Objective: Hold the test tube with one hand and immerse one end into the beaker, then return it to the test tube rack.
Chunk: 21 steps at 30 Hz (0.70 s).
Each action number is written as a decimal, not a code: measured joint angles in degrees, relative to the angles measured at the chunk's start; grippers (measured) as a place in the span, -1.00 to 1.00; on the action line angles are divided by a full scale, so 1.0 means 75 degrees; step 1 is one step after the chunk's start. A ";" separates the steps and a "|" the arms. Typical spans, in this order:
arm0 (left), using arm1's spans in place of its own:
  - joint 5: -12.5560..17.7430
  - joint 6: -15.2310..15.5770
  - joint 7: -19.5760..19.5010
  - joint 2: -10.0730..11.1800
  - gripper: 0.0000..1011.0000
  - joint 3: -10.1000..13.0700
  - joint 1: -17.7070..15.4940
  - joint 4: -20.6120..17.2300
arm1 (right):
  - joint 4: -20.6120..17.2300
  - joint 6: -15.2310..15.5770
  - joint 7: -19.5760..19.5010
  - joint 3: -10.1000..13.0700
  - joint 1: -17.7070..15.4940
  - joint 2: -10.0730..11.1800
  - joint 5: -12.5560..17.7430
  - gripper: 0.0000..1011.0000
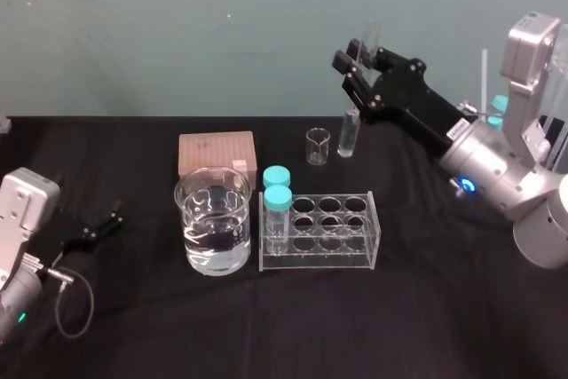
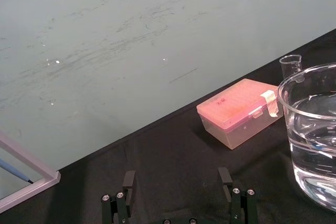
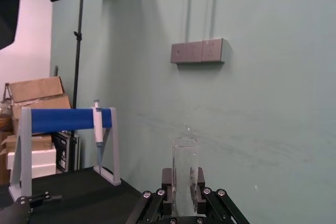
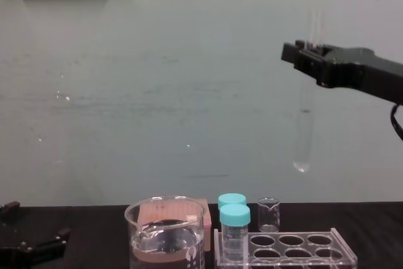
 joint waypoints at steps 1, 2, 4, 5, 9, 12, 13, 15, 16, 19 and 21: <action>0.0000 0.0000 0.0000 0.0000 0.98 0.0000 0.0000 0.0000 | -0.0017 0.0019 -0.0020 0.0017 -0.0036 0.0003 0.0005 -0.52; 0.0000 0.0000 0.0000 0.0000 0.98 0.0000 0.0000 0.0000 | -0.0047 0.0057 -0.0057 0.0055 -0.0119 0.0010 0.0013 -0.52; 0.0000 0.0000 0.0000 0.0000 0.98 0.0000 0.0000 0.0000 | -0.0084 0.0111 -0.0116 0.0115 -0.0233 0.0026 0.0020 -0.52; 0.0000 0.0000 0.0000 0.0000 0.98 0.0000 0.0000 0.0000 | -0.0088 0.0125 -0.0133 0.0131 -0.0269 0.0030 0.0020 -0.52; 0.0000 0.0000 0.0000 0.0000 0.98 0.0000 0.0000 0.0000 | -0.0060 0.0209 -0.0206 0.0196 -0.0421 0.0057 0.0012 -0.52; 0.0000 0.0000 0.0000 0.0000 0.98 -0.0001 0.0000 0.0000 | 0.0000 0.0254 -0.0229 0.0221 -0.0489 0.0072 -0.0012 -0.52; 0.0000 0.0000 0.0000 0.0000 0.98 0.0000 0.0000 0.0000 | 0.0055 0.0278 -0.0236 0.0233 -0.0526 0.0080 -0.0035 -0.52; 0.0000 0.0000 0.0000 0.0000 0.98 0.0000 0.0000 0.0000 | 0.0148 0.0313 -0.0240 0.0240 -0.0558 0.0086 -0.0074 -0.52; 0.0000 0.0000 0.0000 0.0000 0.98 0.0000 0.0000 0.0000 | 0.0179 0.0320 -0.0241 0.0240 -0.0564 0.0086 -0.0091 -0.52; 0.0000 0.0000 0.0000 0.0000 0.98 0.0000 0.0000 0.0000 | 0.0336 0.0330 -0.0233 0.0239 -0.0564 0.0077 -0.0150 -0.52; 0.0000 0.0000 0.0000 0.0000 0.98 0.0000 0.0000 0.0000 | 0.0396 0.0331 -0.0232 0.0235 -0.0552 0.0063 -0.0169 -0.52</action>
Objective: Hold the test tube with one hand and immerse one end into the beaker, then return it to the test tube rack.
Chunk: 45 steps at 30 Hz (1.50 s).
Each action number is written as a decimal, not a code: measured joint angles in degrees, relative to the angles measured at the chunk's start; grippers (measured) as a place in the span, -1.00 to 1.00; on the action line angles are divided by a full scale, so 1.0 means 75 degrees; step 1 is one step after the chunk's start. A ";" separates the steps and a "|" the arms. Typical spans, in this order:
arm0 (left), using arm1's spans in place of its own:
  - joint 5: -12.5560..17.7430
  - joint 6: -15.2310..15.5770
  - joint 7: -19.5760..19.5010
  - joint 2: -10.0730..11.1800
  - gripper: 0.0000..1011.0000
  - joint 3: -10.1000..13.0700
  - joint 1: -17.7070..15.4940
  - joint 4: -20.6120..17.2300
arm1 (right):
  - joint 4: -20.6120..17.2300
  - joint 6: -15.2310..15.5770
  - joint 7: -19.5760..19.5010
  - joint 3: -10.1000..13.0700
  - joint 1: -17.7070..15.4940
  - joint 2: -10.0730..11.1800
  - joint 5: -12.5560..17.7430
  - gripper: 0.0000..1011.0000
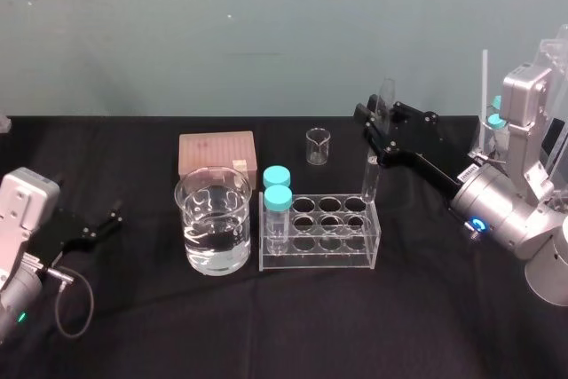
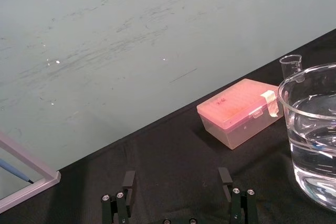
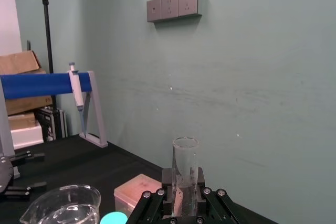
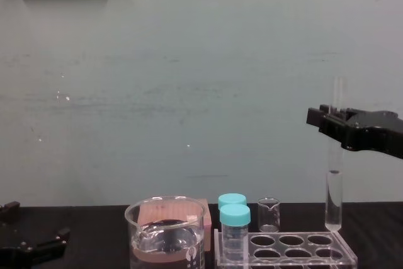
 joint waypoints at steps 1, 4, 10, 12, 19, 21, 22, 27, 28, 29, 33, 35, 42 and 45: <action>0.0001 0.0000 0.0000 0.0000 0.98 0.0000 0.0000 0.0000 | 0.0037 0.0000 0.0005 -0.0004 0.0014 -0.0012 -0.0014 -0.52; 0.0000 0.0000 0.0000 0.0000 0.98 0.0000 0.0000 0.0000 | 0.0170 -0.0002 0.0040 -0.0019 0.0071 -0.0069 -0.0054 -0.52; 0.0000 0.0000 0.0000 0.0000 0.98 0.0000 0.0000 0.0000 | 0.0308 -0.0006 0.0103 -0.0047 0.0135 -0.0140 -0.0092 -0.52; 0.0001 0.0000 0.0000 0.0000 0.98 0.0000 0.0000 0.0000 | 0.0383 -0.0002 0.0112 -0.0067 0.0171 -0.0174 -0.0117 -0.52; 0.0000 0.0000 0.0000 0.0000 0.98 0.0000 0.0000 0.0000 | 0.0562 0.0011 0.0107 -0.0100 0.0235 -0.0239 -0.0211 -0.52; 0.0000 0.0000 0.0000 0.0000 0.98 0.0000 0.0000 0.0000 | 0.0642 0.0000 0.0106 -0.0101 0.0263 -0.0266 -0.0233 -0.52; 0.0000 0.0000 0.0000 0.0000 0.98 0.0000 0.0000 0.0000 | 0.0673 -0.0007 0.0105 -0.0101 0.0274 -0.0277 -0.0237 -0.52; 0.0000 0.0000 0.0000 0.0000 0.98 0.0000 0.0000 0.0000 | 0.0890 -0.0075 0.0143 -0.0115 0.0370 -0.0376 -0.0253 -0.52; 0.0000 0.0000 0.0000 0.0000 0.98 0.0000 0.0000 0.0000 | 0.0911 -0.0080 0.0156 -0.0118 0.0385 -0.0391 -0.0253 -0.52; 0.0000 0.0000 0.0000 0.0000 0.98 0.0000 0.0000 0.0000 | 0.0957 -0.0090 0.0175 -0.0124 0.0410 -0.0416 -0.0253 -0.52; 0.0001 0.0000 0.0000 0.0000 0.98 0.0000 0.0000 0.0000 | 0.1067 -0.0112 0.0227 -0.0144 0.0477 -0.0469 -0.0258 -0.52; 0.0001 0.0000 0.0000 0.0000 0.98 0.0000 0.0000 0.0000 | 0.1109 -0.0114 0.0242 -0.0153 0.0503 -0.0483 -0.0261 -0.52; 0.0000 0.0000 0.0000 0.0000 0.98 0.0000 0.0000 0.0000 | 0.1230 -0.0108 0.0298 -0.0187 0.0571 -0.0517 -0.0278 -0.52; 0.0000 0.0000 0.0000 0.0000 0.98 0.0000 0.0000 0.0000 | 0.1276 -0.0093 0.0308 -0.0203 0.0588 -0.0529 -0.0283 -0.52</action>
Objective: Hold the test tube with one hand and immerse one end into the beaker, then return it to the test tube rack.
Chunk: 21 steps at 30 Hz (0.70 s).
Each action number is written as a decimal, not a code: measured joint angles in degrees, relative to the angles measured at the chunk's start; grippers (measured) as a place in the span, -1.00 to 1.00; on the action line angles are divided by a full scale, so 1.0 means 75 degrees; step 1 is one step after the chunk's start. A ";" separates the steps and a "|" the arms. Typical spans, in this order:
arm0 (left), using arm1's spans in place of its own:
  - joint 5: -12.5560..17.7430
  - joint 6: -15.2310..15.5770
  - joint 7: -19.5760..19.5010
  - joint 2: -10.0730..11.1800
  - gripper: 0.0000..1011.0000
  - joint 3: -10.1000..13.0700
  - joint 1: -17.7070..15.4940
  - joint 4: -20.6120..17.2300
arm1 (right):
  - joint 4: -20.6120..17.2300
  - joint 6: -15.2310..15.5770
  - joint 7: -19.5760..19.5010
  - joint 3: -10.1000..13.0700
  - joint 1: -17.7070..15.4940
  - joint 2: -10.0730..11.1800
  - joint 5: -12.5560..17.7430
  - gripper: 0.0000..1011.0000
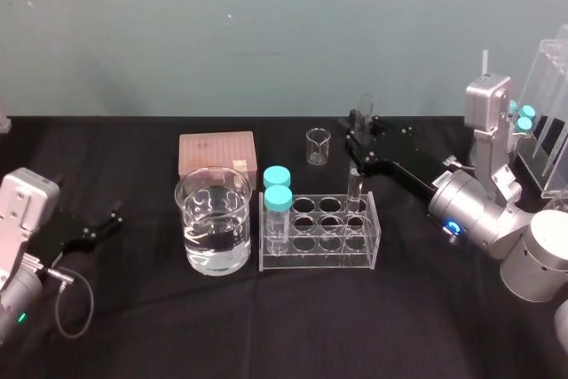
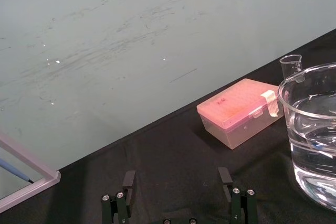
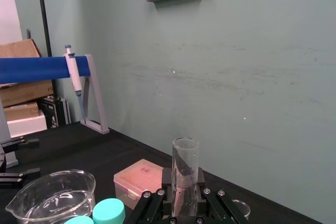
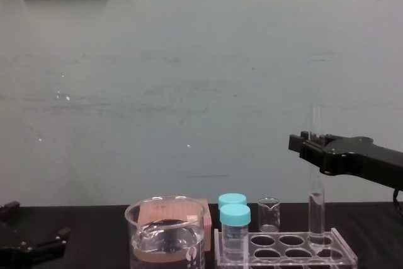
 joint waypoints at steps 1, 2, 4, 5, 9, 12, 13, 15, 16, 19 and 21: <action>0.0000 0.0000 0.0000 0.0000 0.98 0.0000 0.0000 0.0000 | 0.0019 0.0010 0.0005 -0.0004 0.0004 -0.0005 0.0000 -0.52; 0.0000 0.0000 0.0000 0.0000 0.98 0.0000 0.0000 0.0000 | 0.0027 0.0014 0.0008 -0.0006 0.0005 -0.0007 0.0000 -0.52; 0.0000 0.0000 0.0000 0.0000 0.98 0.0000 0.0000 0.0000 | 0.0051 0.0022 0.0019 -0.0013 0.0010 -0.0011 0.0001 -0.52; 0.0000 0.0000 0.0000 0.0000 0.98 0.0000 0.0000 0.0000 | 0.0083 0.0032 0.0032 -0.0024 0.0022 -0.0018 0.0001 -0.52; 0.0000 0.0000 0.0000 0.0000 0.98 0.0000 0.0000 0.0000 | 0.0139 0.0060 0.0043 -0.0044 0.0040 -0.0028 0.0000 -0.52; 0.0000 0.0000 0.0000 0.0000 0.98 0.0000 0.0000 0.0000 | 0.0188 0.0076 0.0050 -0.0059 0.0066 -0.0038 -0.0004 -0.52; 0.0000 0.0000 0.0000 0.0000 0.98 0.0000 0.0000 0.0000 | 0.0210 0.0079 0.0052 -0.0065 0.0078 -0.0042 -0.0007 -0.52; 0.0000 0.0000 0.0000 0.0000 0.98 0.0000 0.0000 0.0000 | 0.0227 0.0083 0.0053 -0.0070 0.0086 -0.0044 -0.0010 -0.52; 0.0000 0.0000 0.0000 0.0000 0.98 0.0000 0.0000 0.0000 | 0.0239 0.0087 0.0054 -0.0073 0.0093 -0.0045 -0.0014 -0.52; 0.0000 0.0000 0.0000 0.0000 0.98 0.0000 0.0000 0.0000 | 0.0268 0.0087 0.0054 -0.0073 0.0105 -0.0048 -0.0019 -0.52; 0.0000 0.0000 0.0000 0.0000 0.98 0.0000 0.0000 0.0000 | 0.0289 0.0088 0.0053 -0.0073 0.0114 -0.0051 -0.0029 -0.52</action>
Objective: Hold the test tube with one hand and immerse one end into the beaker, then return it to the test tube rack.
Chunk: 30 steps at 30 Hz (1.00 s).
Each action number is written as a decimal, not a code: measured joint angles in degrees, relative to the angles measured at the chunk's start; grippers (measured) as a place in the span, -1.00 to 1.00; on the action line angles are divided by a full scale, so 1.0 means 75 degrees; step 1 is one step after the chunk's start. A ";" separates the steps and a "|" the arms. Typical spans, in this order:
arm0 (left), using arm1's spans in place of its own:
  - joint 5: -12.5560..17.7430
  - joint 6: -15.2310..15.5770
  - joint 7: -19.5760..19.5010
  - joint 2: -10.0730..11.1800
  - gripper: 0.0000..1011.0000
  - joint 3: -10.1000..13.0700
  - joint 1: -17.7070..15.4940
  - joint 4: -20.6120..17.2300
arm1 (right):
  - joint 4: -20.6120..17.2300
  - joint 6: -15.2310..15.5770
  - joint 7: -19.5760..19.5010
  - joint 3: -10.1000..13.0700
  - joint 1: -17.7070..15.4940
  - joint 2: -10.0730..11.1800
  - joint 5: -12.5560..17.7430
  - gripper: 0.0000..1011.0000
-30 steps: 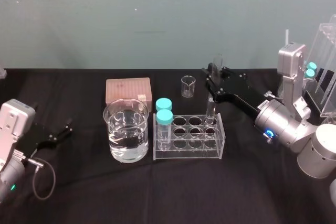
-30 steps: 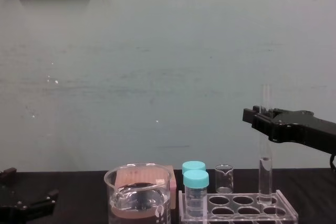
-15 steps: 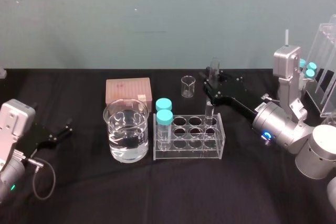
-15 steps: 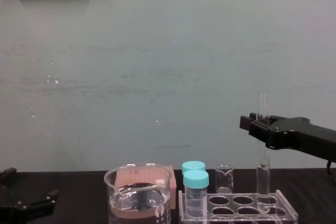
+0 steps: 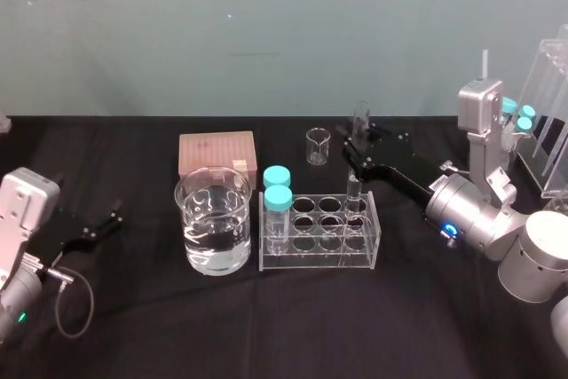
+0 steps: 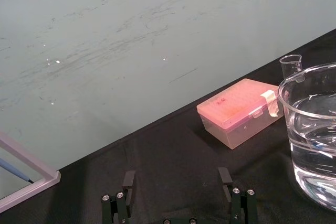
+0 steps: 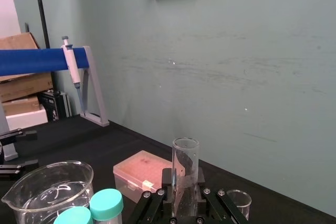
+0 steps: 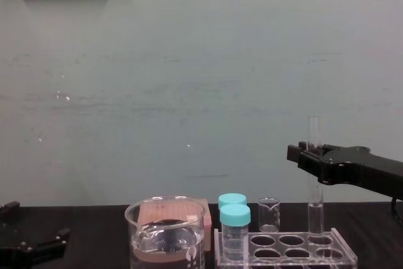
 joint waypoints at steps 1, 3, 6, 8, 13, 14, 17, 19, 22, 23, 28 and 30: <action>0.0000 0.0000 0.0000 0.0000 0.98 0.0000 0.0000 0.0000 | 0.0013 0.0000 0.0000 -0.0001 0.0007 -0.0002 -0.0004 -0.52; 0.0000 0.0000 0.0000 0.0000 0.98 0.0000 0.0000 0.0000 | 0.0049 0.0000 0.0003 -0.0006 0.0022 -0.0007 -0.0012 -0.52; 0.0000 0.0000 0.0000 0.0000 0.98 0.0000 0.0000 0.0000 | 0.0082 0.0001 0.0009 -0.0018 0.0035 -0.0009 -0.0031 -0.52; 0.0000 0.0000 0.0000 0.0000 0.98 0.0000 0.0000 0.0000 | 0.0101 0.0009 0.0011 -0.0025 0.0043 -0.0008 -0.0038 -0.52; 0.0000 0.0000 0.0000 0.0000 0.98 0.0000 0.0000 0.0000 | 0.0139 0.0059 0.0038 -0.0049 0.0052 0.0001 -0.0051 -0.52; 0.0000 0.0000 0.0000 0.0000 0.98 0.0000 0.0000 0.0000 | 0.0143 0.0064 0.0042 -0.0052 0.0053 0.0002 -0.0052 -0.52; 0.0000 0.0001 0.0000 0.0000 0.98 0.0000 0.0000 0.0000 | 0.0165 0.0088 0.0050 -0.0072 0.0061 0.0004 -0.0068 -0.52; 0.0000 0.0000 0.0000 0.0000 0.98 0.0001 0.0000 0.0000 | 0.0182 0.0104 0.0051 -0.0088 0.0064 0.0006 -0.0085 -0.52; 0.0000 0.0000 0.0000 0.0000 0.98 0.0000 0.0000 0.0000 | 0.0220 0.0108 0.0051 -0.0101 0.0082 0.0007 -0.0104 -0.52; 0.0000 0.0000 0.0000 0.0000 0.98 0.0000 0.0000 0.0000 | 0.0227 0.0109 0.0051 -0.0104 0.0084 0.0007 -0.0108 -0.52; 0.0000 0.0000 0.0000 0.0000 0.98 0.0000 0.0000 0.0000 | 0.0273 0.0117 0.0052 -0.0117 0.0097 0.0009 -0.0138 -0.52; 0.0000 0.0000 0.0000 0.0000 0.98 0.0000 0.0000 0.0000 | 0.0289 0.0117 0.0053 -0.0121 0.0098 0.0012 -0.0147 -0.52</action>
